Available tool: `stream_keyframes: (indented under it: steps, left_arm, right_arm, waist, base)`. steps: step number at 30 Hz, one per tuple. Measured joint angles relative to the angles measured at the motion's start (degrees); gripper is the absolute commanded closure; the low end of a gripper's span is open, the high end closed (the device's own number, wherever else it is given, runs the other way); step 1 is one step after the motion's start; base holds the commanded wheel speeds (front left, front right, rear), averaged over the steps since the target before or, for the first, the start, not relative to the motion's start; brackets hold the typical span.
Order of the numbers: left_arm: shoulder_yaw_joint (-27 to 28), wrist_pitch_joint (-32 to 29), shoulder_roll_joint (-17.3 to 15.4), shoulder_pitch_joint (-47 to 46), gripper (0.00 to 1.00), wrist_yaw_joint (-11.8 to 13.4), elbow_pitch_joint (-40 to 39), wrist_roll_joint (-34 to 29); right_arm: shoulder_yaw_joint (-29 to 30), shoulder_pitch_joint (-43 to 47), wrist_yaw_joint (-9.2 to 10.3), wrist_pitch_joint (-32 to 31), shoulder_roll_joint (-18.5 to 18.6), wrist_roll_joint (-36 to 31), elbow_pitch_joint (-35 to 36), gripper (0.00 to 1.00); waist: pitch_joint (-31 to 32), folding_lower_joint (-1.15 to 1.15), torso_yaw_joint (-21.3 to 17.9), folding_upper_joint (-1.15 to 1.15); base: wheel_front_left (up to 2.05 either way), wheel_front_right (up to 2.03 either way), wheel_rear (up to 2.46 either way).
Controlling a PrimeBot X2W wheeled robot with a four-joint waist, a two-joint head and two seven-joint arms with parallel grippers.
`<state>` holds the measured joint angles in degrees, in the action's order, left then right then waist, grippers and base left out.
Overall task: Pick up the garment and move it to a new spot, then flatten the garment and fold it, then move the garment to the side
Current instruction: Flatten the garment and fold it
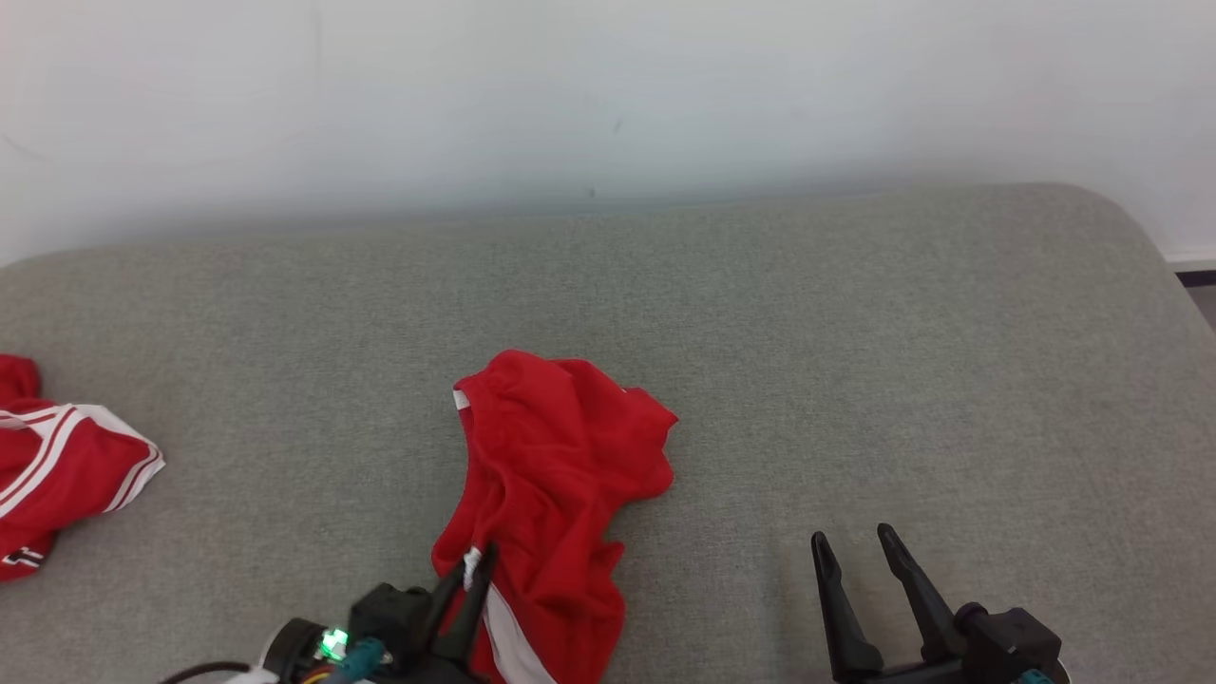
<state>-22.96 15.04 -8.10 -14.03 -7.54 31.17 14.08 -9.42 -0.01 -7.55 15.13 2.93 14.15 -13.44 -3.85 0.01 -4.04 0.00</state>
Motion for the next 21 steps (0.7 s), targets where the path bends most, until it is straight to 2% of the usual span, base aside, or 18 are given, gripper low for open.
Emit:
stream_keyframes:
  steps: [5,11,18,19,20,21]
  left_arm:
    - [5.5,0.0,0.0,1.0,1.00,0.2,-4.0,2.3]
    - [11.9,0.0,0.8,8.0,1.00,1.0,-7.1,3.7]
    - [13.7,0.0,2.8,11.7,0.98,0.7,-5.1,3.6]
    - [13.9,0.0,2.9,11.7,0.58,0.5,-5.0,3.5]
    - [14.2,0.0,3.0,11.7,0.00,0.5,-5.1,3.2]
    - [14.7,0.0,3.3,11.8,0.00,0.5,-5.5,3.0]
  right_arm:
    - [-0.9,0.2,0.00,0.0,0.0,0.0,-0.3,0.00]
    - [-2.1,0.0,0.00,0.0,0.0,0.0,-2.4,0.00]
    - [-4.3,-1.1,0.00,0.0,0.0,0.4,-6.2,0.00]
    - [-4.5,-1.2,0.00,0.0,0.0,0.4,-6.4,0.00]
    - [-4.7,-1.2,0.00,0.0,-0.1,0.5,-6.7,0.00]
    - [-4.9,-1.2,0.00,0.0,0.0,0.7,-7.1,0.00]
  waist:
    - [0.6,0.00,1.6,0.00]
    - [1.3,0.00,4.0,0.00]
    - [1.9,-0.01,6.5,0.00]
    - [2.0,-0.01,6.8,0.00]
    - [2.2,0.00,7.0,0.00]
    - [2.3,0.00,7.2,0.00]
  base:
    - [0.00,0.00,0.00]
    - [0.00,0.00,0.00]
    - [0.00,0.00,0.00]
    - [0.00,0.00,0.00]
    - [0.00,0.00,0.00]
    - [0.00,0.00,0.00]
